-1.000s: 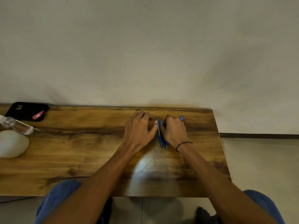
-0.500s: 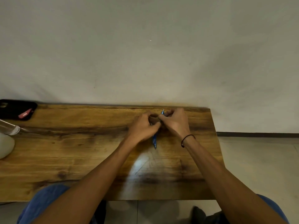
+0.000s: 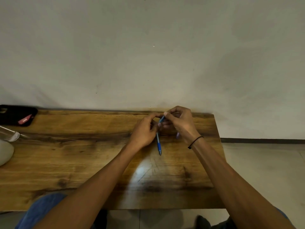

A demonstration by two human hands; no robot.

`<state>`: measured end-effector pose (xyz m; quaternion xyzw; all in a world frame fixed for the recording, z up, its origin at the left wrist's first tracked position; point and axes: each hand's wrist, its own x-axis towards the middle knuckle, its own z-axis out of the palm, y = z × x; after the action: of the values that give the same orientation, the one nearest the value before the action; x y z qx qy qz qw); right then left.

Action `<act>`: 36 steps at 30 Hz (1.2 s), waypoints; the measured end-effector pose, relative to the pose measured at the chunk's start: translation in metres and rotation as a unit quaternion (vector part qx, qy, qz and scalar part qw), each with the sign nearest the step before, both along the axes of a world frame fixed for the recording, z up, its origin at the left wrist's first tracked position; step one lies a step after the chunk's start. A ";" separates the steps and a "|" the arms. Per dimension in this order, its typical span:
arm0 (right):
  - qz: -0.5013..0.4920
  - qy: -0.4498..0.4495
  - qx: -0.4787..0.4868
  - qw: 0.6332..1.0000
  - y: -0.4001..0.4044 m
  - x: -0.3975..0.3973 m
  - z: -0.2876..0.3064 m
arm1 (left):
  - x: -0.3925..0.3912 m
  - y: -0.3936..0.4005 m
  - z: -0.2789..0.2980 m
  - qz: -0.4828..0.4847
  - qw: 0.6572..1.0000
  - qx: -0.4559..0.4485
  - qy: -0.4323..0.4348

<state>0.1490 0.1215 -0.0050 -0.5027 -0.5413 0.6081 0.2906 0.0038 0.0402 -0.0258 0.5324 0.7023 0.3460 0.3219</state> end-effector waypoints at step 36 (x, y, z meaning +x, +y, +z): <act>0.093 -0.361 0.269 0.888 0.000 -0.003 -0.047 | -0.015 -0.005 -0.015 0.079 0.963 -0.059 0.251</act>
<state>0.1459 0.1219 -0.0523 -0.5371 -0.7962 0.2399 0.1415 -0.0111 0.0357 -0.0411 0.5250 0.8195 0.1837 0.1382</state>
